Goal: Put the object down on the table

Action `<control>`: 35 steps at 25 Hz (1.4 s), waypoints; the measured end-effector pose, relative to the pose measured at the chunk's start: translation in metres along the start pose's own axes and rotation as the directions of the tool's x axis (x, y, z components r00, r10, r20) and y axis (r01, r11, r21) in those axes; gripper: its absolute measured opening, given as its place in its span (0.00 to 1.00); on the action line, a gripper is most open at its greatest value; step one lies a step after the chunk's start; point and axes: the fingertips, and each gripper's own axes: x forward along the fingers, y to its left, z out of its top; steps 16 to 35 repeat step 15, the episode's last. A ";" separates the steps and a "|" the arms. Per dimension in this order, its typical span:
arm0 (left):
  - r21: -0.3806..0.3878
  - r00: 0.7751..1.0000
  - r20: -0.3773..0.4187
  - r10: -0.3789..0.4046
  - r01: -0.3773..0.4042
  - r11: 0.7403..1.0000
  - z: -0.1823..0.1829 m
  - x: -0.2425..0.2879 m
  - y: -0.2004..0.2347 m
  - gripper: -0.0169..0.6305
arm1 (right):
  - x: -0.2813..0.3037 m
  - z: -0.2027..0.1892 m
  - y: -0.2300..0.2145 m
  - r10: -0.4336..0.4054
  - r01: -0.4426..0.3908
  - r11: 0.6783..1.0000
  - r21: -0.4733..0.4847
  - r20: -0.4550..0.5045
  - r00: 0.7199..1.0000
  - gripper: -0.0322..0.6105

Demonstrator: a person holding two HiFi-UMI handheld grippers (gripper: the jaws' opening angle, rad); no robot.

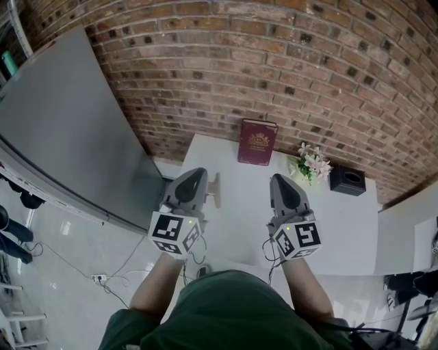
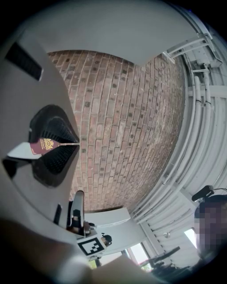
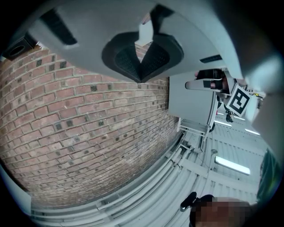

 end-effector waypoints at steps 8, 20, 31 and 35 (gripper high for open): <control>-0.008 1.000 -0.009 -0.004 0.003 1.000 -0.007 -0.001 0.002 0.05 | -0.001 -0.002 0.002 -0.004 0.004 1.000 -0.005 -0.004 1.000 0.05; -0.013 1.000 -0.013 -0.008 0.008 1.000 -0.008 -0.002 0.009 0.05 | 0.003 -0.002 0.008 -0.007 0.007 1.000 -0.011 -0.006 1.000 0.05; -0.013 1.000 -0.013 -0.008 0.008 1.000 -0.008 -0.002 0.009 0.05 | 0.003 -0.002 0.008 -0.007 0.007 1.000 -0.011 -0.006 1.000 0.05; -0.013 1.000 -0.013 -0.008 0.008 1.000 -0.008 -0.002 0.009 0.05 | 0.003 -0.002 0.008 -0.007 0.007 1.000 -0.011 -0.006 1.000 0.05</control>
